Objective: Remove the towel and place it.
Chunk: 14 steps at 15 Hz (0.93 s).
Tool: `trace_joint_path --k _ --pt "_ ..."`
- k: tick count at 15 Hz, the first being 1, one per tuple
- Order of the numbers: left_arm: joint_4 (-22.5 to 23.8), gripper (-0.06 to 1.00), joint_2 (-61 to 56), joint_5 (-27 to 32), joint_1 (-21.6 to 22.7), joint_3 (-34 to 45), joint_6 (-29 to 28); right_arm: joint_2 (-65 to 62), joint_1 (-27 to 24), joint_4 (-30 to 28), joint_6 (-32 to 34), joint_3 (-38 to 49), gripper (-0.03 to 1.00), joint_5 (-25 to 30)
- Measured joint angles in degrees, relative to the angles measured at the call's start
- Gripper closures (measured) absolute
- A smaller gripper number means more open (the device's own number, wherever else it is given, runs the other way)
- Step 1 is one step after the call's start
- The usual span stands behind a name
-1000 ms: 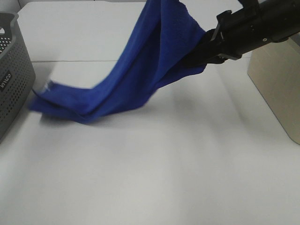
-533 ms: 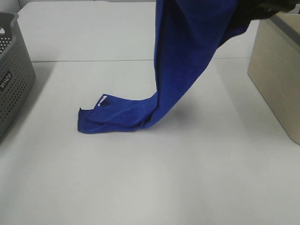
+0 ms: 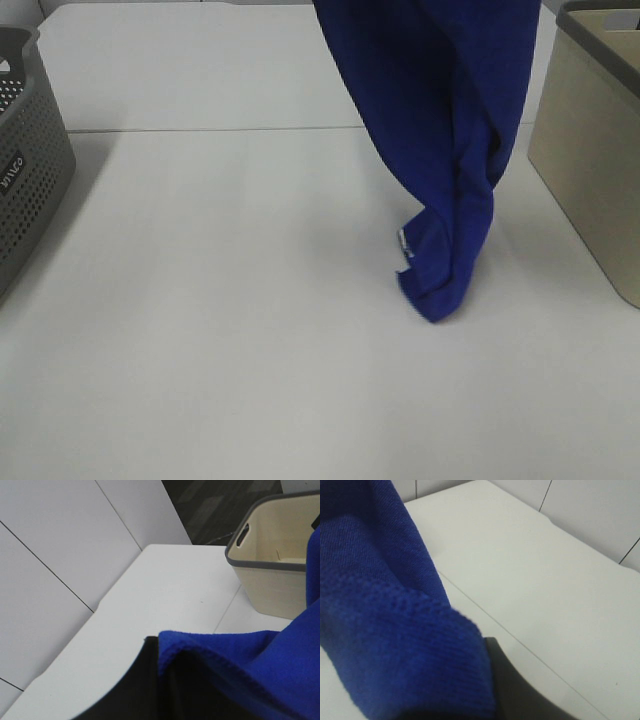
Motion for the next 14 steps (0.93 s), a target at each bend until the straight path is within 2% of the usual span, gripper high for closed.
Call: trace_joint_path --k 4,8,12,14 --pt "2.4 0.94 -4.2 -2.2 0.0 -0.3 0.1 -0.1 0.0 0.2 0.5 -3.4 0.95 1.3" --pt "4.4 0.94 -4.4 -1.7 0.0 -0.3 0.1 -0.1 0.0 -1.4 0.4 -3.4 0.95 -1.9" --pt "16.3 0.94 -4.4 0.2 0.0 -0.3 -2.1 -0.1 0.0 -9.1 0.3 -3.4 0.95 -6.5" --pt "18.9 0.94 -4.1 0.4 0.0 -0.3 -2.5 -0.1 0.0 -9.5 0.3 -3.4 0.95 -7.6"
